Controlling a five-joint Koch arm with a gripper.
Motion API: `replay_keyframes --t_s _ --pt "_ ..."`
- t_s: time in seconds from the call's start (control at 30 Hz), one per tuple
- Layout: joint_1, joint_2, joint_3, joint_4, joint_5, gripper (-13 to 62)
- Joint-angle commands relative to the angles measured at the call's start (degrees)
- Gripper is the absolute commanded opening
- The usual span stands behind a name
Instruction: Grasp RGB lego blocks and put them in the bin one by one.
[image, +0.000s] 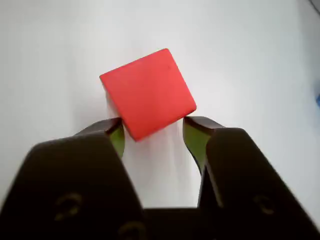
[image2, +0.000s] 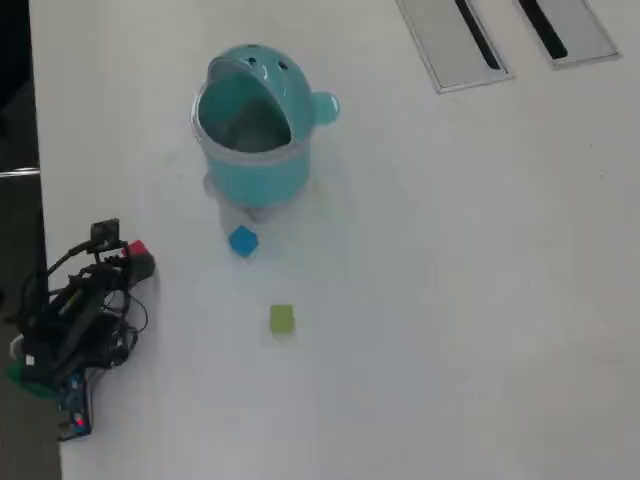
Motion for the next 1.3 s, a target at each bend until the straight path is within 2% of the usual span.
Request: replay_keyframes --t_s 0.0,0.13,0.27,0.47,1.27 --pt "-0.26 4.22 -1.85 -2.11 1.23 16.3" --pt "-1.14 4.22 -0.88 -2.46 1.05 18.0" --pt "0.26 4.04 0.97 -4.48 -0.62 26.8" --pt "2.46 3.87 0.35 -8.53 -1.41 30.2" --pt "2.64 -0.26 -2.20 -15.03 -2.99 30.1"
